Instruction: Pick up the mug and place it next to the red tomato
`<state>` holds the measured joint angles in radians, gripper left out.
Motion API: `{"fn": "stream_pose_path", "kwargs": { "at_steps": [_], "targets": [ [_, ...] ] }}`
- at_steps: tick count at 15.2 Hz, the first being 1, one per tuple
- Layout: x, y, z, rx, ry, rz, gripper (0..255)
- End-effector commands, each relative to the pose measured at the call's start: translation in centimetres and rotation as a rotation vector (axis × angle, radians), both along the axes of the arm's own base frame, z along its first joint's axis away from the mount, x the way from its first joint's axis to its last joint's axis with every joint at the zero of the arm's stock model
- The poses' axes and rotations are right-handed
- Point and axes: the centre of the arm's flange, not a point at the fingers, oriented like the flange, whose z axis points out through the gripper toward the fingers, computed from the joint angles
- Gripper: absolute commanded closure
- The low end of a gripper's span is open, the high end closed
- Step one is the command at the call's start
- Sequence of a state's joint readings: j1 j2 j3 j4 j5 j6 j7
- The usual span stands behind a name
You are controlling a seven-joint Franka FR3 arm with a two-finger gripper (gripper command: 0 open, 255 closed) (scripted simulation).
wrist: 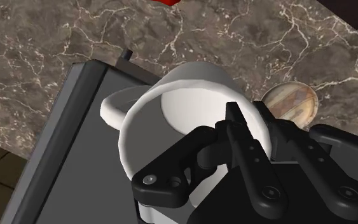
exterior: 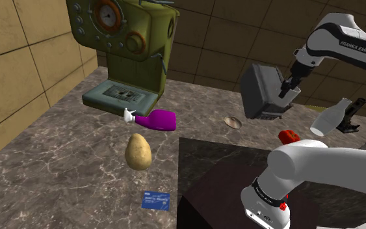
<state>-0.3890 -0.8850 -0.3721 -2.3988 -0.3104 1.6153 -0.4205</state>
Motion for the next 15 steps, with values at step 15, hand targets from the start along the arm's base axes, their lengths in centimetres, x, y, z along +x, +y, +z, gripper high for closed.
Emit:
{"fn": "stream_pose_path", "kwargs": {
  "at_steps": [15],
  "targets": [
    [-1.6,-1.0,-7.7,0.001,0.002,0.002,255]
  ]
}}
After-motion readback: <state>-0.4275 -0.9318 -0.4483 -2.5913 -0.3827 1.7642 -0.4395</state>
